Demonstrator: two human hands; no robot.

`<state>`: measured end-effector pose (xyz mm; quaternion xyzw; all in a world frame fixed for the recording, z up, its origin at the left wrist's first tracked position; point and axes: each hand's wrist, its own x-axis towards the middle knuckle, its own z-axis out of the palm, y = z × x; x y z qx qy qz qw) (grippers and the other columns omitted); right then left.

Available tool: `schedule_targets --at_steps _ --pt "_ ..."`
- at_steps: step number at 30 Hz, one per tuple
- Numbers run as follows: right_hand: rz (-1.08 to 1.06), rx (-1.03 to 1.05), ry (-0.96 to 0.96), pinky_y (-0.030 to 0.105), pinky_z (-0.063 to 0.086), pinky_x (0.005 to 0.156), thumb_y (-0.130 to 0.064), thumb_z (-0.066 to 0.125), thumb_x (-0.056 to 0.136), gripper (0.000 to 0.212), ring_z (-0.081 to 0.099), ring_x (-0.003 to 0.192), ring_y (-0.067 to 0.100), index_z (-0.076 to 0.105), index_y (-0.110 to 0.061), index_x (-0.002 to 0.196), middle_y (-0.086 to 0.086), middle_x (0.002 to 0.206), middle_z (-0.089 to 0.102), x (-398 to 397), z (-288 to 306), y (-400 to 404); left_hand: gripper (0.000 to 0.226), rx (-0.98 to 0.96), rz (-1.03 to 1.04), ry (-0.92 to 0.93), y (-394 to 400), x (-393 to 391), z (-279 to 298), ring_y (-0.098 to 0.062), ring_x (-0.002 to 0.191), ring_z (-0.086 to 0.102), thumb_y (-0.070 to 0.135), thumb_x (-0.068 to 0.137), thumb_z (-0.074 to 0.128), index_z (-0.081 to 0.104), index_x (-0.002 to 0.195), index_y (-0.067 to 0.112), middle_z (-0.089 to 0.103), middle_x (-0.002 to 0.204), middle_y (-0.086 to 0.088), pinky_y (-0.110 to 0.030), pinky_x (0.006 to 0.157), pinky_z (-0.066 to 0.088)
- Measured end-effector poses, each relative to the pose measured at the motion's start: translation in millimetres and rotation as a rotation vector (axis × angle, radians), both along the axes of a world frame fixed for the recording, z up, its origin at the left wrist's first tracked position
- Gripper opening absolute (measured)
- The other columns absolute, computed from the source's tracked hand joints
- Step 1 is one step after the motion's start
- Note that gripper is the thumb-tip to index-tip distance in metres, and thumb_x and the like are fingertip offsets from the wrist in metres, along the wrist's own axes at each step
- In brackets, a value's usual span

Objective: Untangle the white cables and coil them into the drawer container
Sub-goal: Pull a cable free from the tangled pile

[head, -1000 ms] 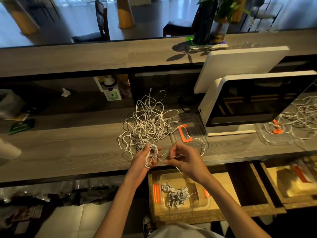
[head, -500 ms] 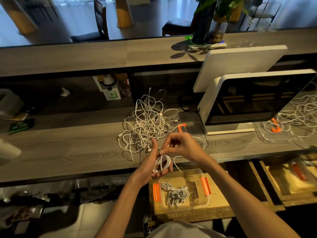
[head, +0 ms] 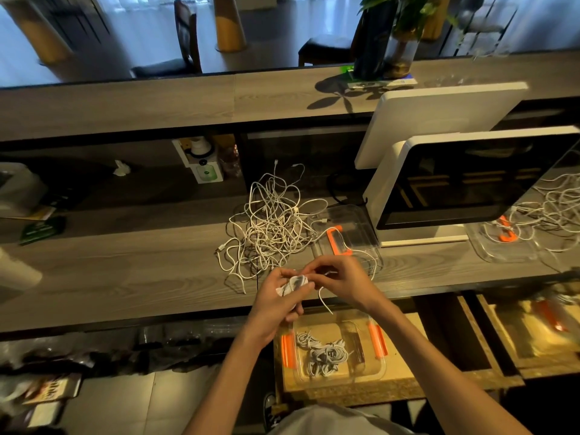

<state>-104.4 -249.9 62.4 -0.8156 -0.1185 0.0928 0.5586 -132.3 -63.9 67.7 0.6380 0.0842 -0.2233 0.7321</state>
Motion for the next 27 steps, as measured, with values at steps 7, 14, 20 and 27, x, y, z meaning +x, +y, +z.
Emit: schedule_targets --at_steps 7,14,20,27 --pt "-0.061 0.05 0.038 0.032 0.062 0.075 -0.012 0.077 0.09 0.012 0.072 0.08 0.019 0.072 -0.01 0.1 0.0 0.088 0.074 -9 -6 3 0.023 0.271 0.055 -0.191 -3 -1 -13 -0.011 0.059 0.051 0.036 0.105 0.05 0.067 0.111 0.021 0.068 0.077 -0.001 -0.021 0.049 0.038" --pt "-0.158 0.116 0.117 0.037 0.058 0.074 -0.006 0.08 0.087 0.023 0.066 0.073 0.016 0.061 -0.007 0.1 0.0 0.077 0.066 -18 -20 16 0.037 -0.176 0.319 0.058 -3 5 -11 -0.01 0.059 0.049 0.033 0.105 0.049 0.066 0.113 0.001 0.068 0.085 -0.005 -0.016 0.045 0.034" --pt "-0.221 0.125 0.102 0.051 0.058 0.078 -0.006 0.08 0.086 0.024 0.067 0.082 0.035 0.058 -0.01 0.094 0.019 0.088 0.067 -20 -14 17 0.035 -0.221 0.37 0.089 2 9 -13 -0.009 0.056 0.043 0.031 0.105 0.048 0.066 0.112 0.001 0.059 0.077 -0.003 -0.017 0.043 0.026" --pt "-0.237 0.04 0.022 0.05 0.059 0.077 -0.007 0.081 0.086 0.026 0.07 0.082 0.022 0.056 -0.014 0.09 0.006 0.086 0.07 -28 -1 18 0.028 0.062 0.285 -0.023 3 5 -16 -0.006 0.061 0.046 0.037 0.101 0.057 0.067 0.11 0.012 0.058 0.082 0.002 -0.019 0.053 0.036"
